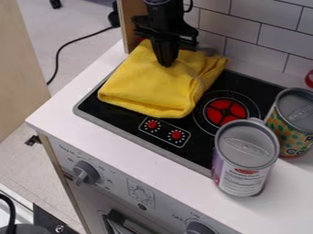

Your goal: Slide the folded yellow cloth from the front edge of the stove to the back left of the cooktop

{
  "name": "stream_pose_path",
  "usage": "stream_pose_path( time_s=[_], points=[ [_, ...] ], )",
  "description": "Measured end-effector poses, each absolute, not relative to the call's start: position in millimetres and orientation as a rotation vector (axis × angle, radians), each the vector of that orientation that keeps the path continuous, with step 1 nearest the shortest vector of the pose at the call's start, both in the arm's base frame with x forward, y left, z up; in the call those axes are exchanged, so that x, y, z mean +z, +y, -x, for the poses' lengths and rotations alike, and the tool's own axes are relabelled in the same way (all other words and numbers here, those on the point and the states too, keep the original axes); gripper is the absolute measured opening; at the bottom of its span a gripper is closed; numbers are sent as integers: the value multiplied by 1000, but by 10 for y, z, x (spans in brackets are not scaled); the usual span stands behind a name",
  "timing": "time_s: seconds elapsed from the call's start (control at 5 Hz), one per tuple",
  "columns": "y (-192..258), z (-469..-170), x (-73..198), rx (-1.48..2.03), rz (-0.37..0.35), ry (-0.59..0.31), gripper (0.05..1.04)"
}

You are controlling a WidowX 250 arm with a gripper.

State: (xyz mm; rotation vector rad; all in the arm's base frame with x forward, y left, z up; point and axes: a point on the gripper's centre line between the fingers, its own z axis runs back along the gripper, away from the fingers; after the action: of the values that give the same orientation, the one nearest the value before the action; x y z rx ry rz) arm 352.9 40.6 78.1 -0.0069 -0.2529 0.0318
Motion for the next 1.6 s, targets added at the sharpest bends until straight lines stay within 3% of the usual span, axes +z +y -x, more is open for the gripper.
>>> stream_pose_path(
  time_s=[0.2,0.8,1.4,1.6],
  points=[
    [375,-3541,953,58,20,-302,52],
    [339,-3425,1238,111,43,-188,52],
    [332,-3349,1374,102,94,-169,52],
    [171,-3270,1280,23,143,-177,52]
  ],
)
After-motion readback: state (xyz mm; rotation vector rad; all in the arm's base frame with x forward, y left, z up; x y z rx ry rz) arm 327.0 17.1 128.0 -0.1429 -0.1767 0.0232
